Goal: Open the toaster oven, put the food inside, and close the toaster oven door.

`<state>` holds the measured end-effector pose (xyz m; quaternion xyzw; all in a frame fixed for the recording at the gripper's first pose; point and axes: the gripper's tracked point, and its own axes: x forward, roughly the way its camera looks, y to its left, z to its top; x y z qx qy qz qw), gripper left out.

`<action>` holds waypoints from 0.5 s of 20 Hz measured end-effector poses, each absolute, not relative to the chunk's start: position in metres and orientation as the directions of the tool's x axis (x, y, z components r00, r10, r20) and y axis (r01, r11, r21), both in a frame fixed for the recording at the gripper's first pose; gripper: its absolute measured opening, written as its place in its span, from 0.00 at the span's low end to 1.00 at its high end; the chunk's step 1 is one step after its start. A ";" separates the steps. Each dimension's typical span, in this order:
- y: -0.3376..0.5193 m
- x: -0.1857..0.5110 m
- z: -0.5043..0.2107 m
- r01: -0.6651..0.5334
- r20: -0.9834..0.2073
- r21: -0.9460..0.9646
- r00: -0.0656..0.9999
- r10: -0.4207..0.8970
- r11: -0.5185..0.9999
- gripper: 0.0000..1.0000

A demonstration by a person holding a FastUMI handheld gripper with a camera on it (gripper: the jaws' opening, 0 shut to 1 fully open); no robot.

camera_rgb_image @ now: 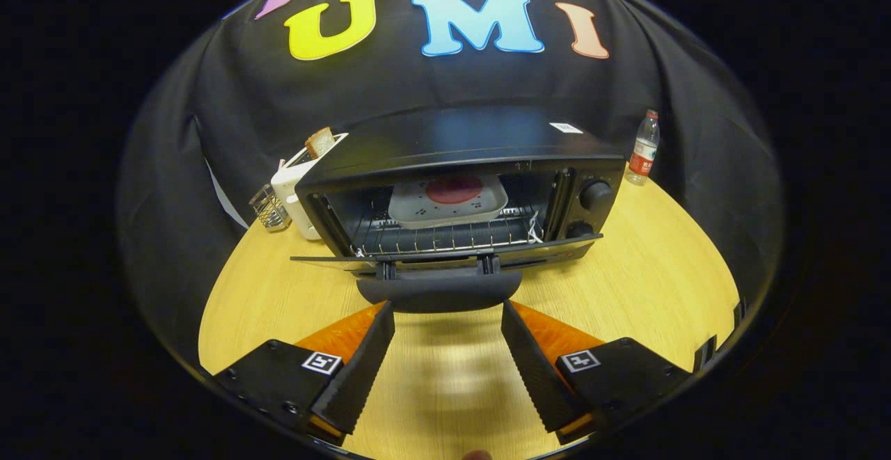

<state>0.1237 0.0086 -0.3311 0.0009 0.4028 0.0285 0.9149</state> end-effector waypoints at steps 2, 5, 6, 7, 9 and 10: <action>0.007 0.130 -0.321 -0.061 -0.707 0.006 0.706 0.048 0.998 0.99; 0.007 0.140 -0.298 -0.074 -0.634 0.005 0.771 0.061 0.997 0.98; 0.005 0.141 -0.289 -0.076 -0.608 0.004 0.792 0.063 0.997 0.98; 0.005 0.144 -0.279 -0.081 -0.579 0.003 0.813 0.068 0.997 0.98; 0.002 0.144 -0.256 -0.094 -0.523 -0.006 0.849 0.077 0.996 0.98; 0.000 0.141 -0.244 -0.100 -0.499 -0.018 0.863 0.078 0.995 0.98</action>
